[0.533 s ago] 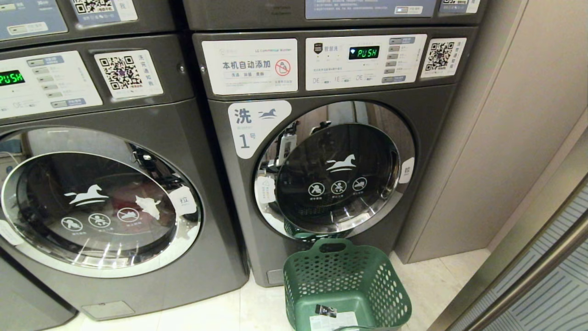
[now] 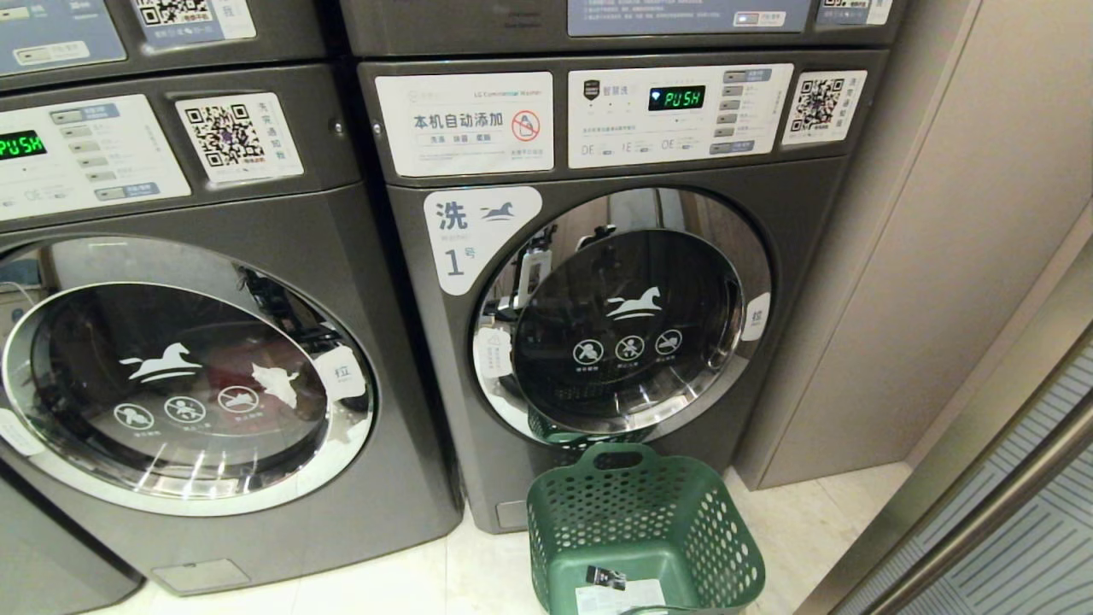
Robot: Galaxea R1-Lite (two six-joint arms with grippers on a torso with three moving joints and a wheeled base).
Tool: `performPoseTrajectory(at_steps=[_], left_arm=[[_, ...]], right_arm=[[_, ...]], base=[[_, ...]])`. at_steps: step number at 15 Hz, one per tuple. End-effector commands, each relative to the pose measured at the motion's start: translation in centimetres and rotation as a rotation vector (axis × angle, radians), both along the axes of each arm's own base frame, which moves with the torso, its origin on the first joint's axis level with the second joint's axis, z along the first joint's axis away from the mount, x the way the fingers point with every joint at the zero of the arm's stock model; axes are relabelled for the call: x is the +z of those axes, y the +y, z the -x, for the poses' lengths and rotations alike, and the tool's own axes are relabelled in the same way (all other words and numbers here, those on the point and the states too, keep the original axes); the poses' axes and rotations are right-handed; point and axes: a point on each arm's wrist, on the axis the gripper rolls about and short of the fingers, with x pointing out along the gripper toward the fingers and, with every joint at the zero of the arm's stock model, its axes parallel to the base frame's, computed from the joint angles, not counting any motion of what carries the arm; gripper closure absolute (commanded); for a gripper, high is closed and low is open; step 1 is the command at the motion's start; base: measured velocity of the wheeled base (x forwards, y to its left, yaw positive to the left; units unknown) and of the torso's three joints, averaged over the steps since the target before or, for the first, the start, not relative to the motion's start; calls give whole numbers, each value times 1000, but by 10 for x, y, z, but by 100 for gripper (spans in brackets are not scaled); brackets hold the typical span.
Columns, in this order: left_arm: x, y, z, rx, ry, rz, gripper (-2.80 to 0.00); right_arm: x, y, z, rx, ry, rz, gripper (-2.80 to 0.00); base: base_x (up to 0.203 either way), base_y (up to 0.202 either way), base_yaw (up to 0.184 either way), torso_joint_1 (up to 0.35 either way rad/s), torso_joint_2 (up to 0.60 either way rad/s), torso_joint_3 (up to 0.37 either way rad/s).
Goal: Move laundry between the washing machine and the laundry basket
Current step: Open the lid of the washing machine
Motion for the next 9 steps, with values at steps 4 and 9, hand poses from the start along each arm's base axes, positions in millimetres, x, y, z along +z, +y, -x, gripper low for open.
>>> performPoseTrajectory(at_steps=[4, 9], left_arm=[[41, 0, -19, -14, 137, 36, -280], [108, 0, -110, -12, 322, 110, -280]], right_arm=[[0, 0, 0, 0, -1, -1, 0], [0, 0, 0, -1, -2, -1, 0]], base=[[0, 0, 0, 0, 0, 0], [0, 0, 0, 0, 0, 0]])
